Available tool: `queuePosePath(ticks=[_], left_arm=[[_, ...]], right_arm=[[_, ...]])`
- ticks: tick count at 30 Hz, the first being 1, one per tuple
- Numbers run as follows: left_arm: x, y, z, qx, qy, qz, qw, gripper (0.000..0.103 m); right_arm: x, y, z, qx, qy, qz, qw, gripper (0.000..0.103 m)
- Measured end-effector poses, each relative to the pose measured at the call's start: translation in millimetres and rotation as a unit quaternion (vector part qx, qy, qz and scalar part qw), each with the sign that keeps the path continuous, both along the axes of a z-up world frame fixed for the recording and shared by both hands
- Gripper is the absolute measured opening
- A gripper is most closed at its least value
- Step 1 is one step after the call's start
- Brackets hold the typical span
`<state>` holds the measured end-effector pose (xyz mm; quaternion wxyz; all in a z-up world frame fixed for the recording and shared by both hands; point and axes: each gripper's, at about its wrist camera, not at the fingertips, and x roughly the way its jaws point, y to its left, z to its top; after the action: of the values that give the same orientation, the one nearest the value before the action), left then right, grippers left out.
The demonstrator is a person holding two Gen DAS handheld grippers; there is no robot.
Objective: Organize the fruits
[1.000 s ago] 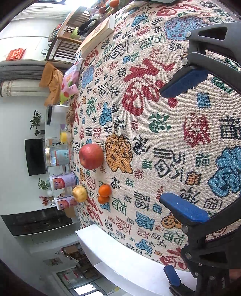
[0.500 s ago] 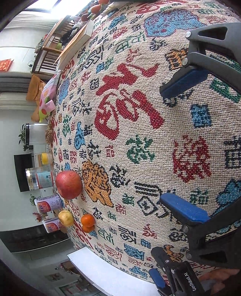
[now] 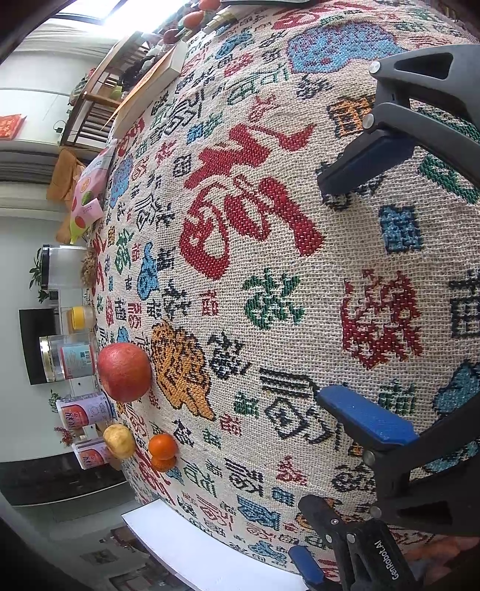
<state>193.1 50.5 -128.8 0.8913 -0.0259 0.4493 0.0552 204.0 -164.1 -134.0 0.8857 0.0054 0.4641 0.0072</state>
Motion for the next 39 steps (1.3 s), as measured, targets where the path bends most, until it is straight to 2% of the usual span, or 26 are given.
queuePosePath(ticks=[39], left_arm=[[-0.2, -0.1, 0.2, 0.000, -0.001, 0.000, 1.0000, 0.103]], right_arm=[[-0.2, 0.1, -1.7, -0.003, 0.002, 0.000, 1.000, 0.103]])
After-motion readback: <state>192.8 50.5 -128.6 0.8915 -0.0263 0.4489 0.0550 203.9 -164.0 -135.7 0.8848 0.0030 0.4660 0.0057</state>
